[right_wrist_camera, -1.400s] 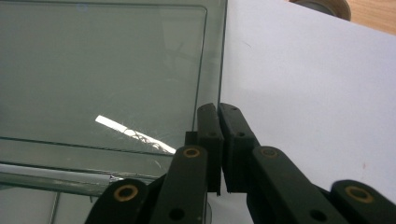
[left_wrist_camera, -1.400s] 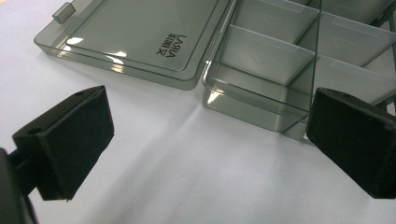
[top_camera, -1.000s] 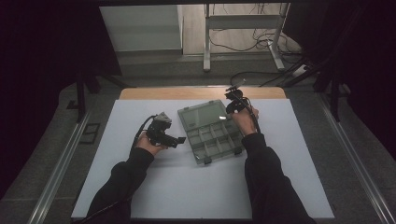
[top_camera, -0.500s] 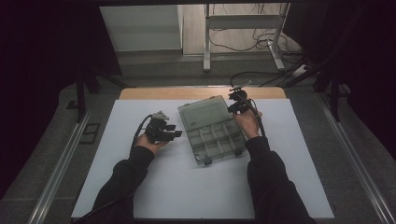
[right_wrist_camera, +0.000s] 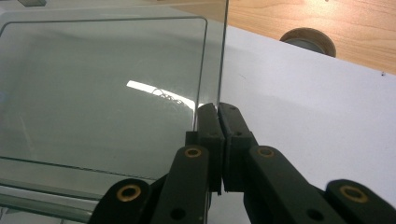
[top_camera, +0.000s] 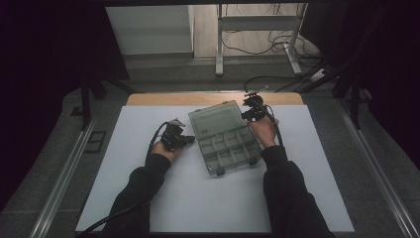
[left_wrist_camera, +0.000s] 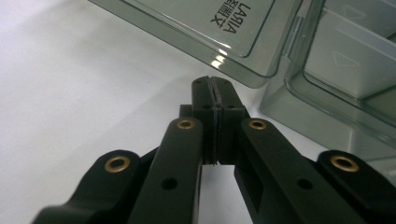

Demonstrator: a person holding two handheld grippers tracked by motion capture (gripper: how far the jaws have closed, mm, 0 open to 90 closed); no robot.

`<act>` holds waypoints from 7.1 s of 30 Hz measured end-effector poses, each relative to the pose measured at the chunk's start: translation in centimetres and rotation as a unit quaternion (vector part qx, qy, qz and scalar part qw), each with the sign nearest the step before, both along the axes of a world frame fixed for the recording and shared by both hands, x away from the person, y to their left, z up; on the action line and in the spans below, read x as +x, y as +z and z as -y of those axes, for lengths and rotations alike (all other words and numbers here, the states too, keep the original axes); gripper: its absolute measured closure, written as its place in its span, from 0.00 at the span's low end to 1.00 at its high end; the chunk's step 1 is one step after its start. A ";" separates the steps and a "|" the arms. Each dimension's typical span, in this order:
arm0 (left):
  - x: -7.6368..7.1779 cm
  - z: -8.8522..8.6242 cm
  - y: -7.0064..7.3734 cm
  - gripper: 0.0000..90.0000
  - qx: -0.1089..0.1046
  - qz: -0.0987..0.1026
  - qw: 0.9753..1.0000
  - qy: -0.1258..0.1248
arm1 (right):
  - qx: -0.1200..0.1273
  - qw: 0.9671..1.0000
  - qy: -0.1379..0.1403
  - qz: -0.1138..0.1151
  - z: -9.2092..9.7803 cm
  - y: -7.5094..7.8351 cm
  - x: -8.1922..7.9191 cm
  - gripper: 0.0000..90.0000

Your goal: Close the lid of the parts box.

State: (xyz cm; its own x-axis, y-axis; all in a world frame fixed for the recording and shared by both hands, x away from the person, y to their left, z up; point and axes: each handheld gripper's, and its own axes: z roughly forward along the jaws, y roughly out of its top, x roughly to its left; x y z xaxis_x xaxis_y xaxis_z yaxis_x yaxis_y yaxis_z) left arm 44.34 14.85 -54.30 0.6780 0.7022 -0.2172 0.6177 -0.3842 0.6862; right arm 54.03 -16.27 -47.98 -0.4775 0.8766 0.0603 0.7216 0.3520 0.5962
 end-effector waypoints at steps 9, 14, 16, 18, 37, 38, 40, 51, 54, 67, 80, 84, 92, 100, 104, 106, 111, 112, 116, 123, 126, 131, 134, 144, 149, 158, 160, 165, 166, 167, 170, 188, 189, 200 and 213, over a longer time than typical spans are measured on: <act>1.0 0.3 0.0 1.00 -0.006 0.003 1.000 0.011 | 0.006 1.000 -0.002 0.000 0.0 -0.1 0.0 0.98; 1.6 0.2 -0.1 1.00 -0.003 -0.005 1.000 0.014 | 0.005 1.000 -0.002 0.002 -0.1 -0.2 0.0 0.97; 1.8 0.2 -0.1 1.00 -0.007 -0.007 1.000 0.017 | 0.003 1.000 -0.002 0.003 -0.1 -0.2 -0.1 0.97; 2.1 0.3 -0.1 1.00 -0.005 -0.007 1.000 0.018 | 0.004 1.000 -0.003 0.004 -0.1 -0.3 -0.1 0.97; 4.3 0.1 0.5 1.00 -0.002 -0.006 1.000 0.028 | 0.015 1.000 -0.002 0.017 0.2 -0.2 -0.7 0.97; 4.4 0.2 0.6 1.00 -0.002 -0.006 1.000 0.029 | 0.016 1.000 -0.002 0.018 0.2 -0.2 -0.8 0.97; 4.5 0.1 0.9 1.00 0.001 -0.004 1.000 0.026 | 0.018 1.000 -0.001 0.020 0.3 -0.1 -0.8 0.97; 4.9 -0.3 2.8 1.00 -0.013 0.015 1.000 0.023 | 0.031 0.999 0.007 0.029 0.6 0.3 -1.3 0.96; 4.7 -0.4 3.1 1.00 -0.015 0.020 0.999 0.021 | 0.031 0.999 0.011 0.033 0.6 0.5 -1.6 0.96; 3.5 -0.3 4.4 1.00 -0.009 0.044 0.999 0.005 | 0.040 0.998 0.025 0.039 1.1 1.5 -2.7 0.95; 1.9 -0.5 6.1 1.00 -0.024 0.057 0.998 0.003 | 0.047 0.997 0.036 0.044 1.4 2.3 -3.9 0.95; 1.1 -0.4 6.4 1.00 -0.020 0.057 0.998 0.002 | 0.050 0.997 0.037 0.043 1.9 2.3 -4.4 0.95; -0.4 -0.3 6.6 1.00 -0.026 0.054 0.998 -0.009 | 0.053 0.997 0.046 0.042 2.7 2.6 -5.5 0.95; -1.5 0.3 6.8 0.99 -0.038 0.052 0.998 -0.021 | 0.050 0.996 0.054 0.040 3.3 2.9 -6.7 0.96; -2.0 0.7 6.8 0.99 -0.035 0.055 0.998 -0.024 | 0.047 0.997 0.055 0.035 3.6 3.0 -7.4 0.96; -2.2 0.8 6.8 0.99 -0.035 0.056 0.998 -0.025 | 0.046 0.997 0.058 0.032 3.7 3.0 -7.6 0.96; -2.6 1.0 6.8 0.98 -0.036 0.055 0.997 -0.026 | 0.045 0.997 0.061 0.027 4.3 3.1 -8.5 0.96; -2.7 1.1 6.8 0.98 -0.037 0.055 0.997 -0.026 | 0.044 0.997 0.062 0.028 4.4 3.1 -8.6 0.96; -3.1 1.3 6.7 0.98 -0.035 0.056 0.997 -0.028 | 0.047 0.997 0.064 0.026 4.9 3.3 -9.3 0.96; -3.7 1.3 6.6 0.97 -0.031 0.057 0.997 -0.032 | 0.050 0.996 0.065 0.027 5.7 3.5 -10.4 0.96; -3.8 1.3 6.6 0.97 -0.031 0.057 0.997 -0.033 | 0.053 0.996 0.061 0.028 6.2 3.6 -11.0 0.96; -4.2 1.5 6.5 0.97 -0.033 0.055 0.997 -0.034 | 0.055 0.996 0.056 0.032 7.0 3.7 -11.9 0.96; -4.5 1.6 6.5 0.97 -0.035 0.054 0.997 -0.037 | 0.058 0.996 0.055 0.038 7.5 3.9 -12.5 0.96; -5.4 2.1 6.4 0.96 -0.035 0.050 0.997 -0.043 | 0.061 0.996 0.034 0.051 9.4 4.2 -14.1 0.95; -6.0 2.1 6.2 0.96 -0.036 0.047 0.997 -0.043 | 0.061 0.996 0.034 0.058 9.9 4.2 -14.6 0.95; -7.1 2.4 6.0 0.96 -0.028 0.046 0.997 -0.046 | 0.069 0.994 0.037 0.071 10.3 4.6 -15.5 0.95; -7.3 2.5 5.9 0.95 -0.026 0.048 0.997 -0.048 | 0.074 0.994 0.035 0.071 10.4 4.6 -15.7 0.94; -7.9 2.7 5.6 0.95 -0.021 0.045 0.998 -0.048 | 0.077 0.994 0.039 0.071 10.2 4.7 -15.9 0.94; -8.0 2.7 5.5 0.95 -0.019 0.046 0.998 -0.048 | 0.076 0.994 0.042 0.072 10.0 4.6 -15.9 0.94; -8.0 2.8 5.4 0.95 -0.019 0.043 0.998 -0.048 | 0.076 0.994 0.043 0.070 9.9 4.6 -16.0 0.94; -8.2 2.8 5.2 0.95 -0.015 0.042 0.998 -0.049 | 0.073 0.993 0.052 0.071 9.4 4.5 -16.0 0.94; -8.1 3.1 4.1 0.95 -0.001 0.035 0.998 -0.048 | 0.047 0.996 0.064 0.041 7.8 1.4 -15.0 0.97; -8.1 3.0 4.1 0.95 0.000 0.035 0.998 -0.047 | 0.043 0.996 0.065 0.040 7.7 1.3 -15.0 0.97; -8.2 3.1 3.7 0.96 0.001 0.033 0.999 -0.042 | 0.023 0.996 0.078 0.037 7.3 0.7 -15.1 0.99; -9.4 4.1 4.5 0.95 -0.020 0.033 0.998 -0.059 | 0.025 0.996 0.082 0.036 7.4 0.7 -15.1 0.99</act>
State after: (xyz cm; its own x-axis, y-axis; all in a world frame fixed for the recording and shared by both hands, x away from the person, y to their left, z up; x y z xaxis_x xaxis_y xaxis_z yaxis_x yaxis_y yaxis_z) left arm 34.93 10.76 -49.80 0.7692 0.6081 -0.1963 0.5233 -0.4231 0.7397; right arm 38.96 -23.66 -47.29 -0.6186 0.7832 0.0629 0.6120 0.4301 0.6636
